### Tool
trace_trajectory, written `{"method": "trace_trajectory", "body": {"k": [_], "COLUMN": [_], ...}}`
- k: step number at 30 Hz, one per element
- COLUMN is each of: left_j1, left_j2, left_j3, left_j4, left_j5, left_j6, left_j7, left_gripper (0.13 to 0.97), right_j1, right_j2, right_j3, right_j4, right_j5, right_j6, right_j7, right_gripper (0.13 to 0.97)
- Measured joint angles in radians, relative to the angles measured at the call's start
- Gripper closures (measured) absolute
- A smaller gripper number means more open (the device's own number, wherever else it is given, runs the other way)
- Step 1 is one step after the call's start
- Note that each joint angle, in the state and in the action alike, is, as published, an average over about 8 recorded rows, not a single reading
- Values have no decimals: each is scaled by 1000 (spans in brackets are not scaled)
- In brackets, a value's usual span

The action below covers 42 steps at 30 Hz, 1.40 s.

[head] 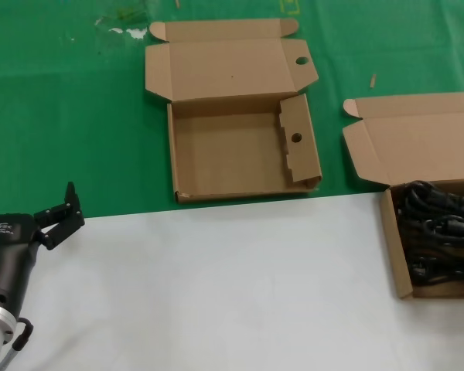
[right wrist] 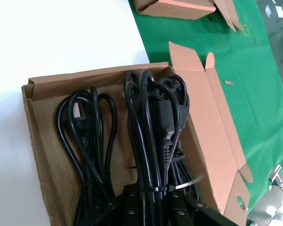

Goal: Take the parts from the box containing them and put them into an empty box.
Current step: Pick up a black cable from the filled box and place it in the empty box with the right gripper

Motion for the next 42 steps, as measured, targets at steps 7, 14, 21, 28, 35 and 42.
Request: {"method": "trace_trajectory", "body": {"k": [7, 14, 21, 28, 35, 42], "left_j1": [0, 0, 0, 0, 0, 0], "left_j2": [0, 0, 0, 0, 0, 0], "left_j3": [0, 0, 0, 0, 0, 0], "left_j4": [0, 0, 0, 0, 0, 0], "left_j5": [0, 0, 0, 0, 0, 0], "left_j6": [0, 0, 0, 0, 0, 0], "left_j7": [0, 0, 0, 0, 0, 0], "left_gripper": [132, 132, 132, 132, 132, 132], "right_j1": [9, 26, 38, 9, -25, -39], "right_j2": [-9, -21, -21, 3, 8, 12], "right_j3": [-12, -30, -31, 1, 29, 48], "right_j4": [-7, -19, -15, 18, 19, 28], "right_j5": [27, 43, 52, 36, 11, 8], "right_j6": [-8, -14, -14, -4, -5, -2], "right_j7": [-22, -42, -45, -16, 8, 18], "right_gripper": [873, 801, 789, 821, 883, 888]}}
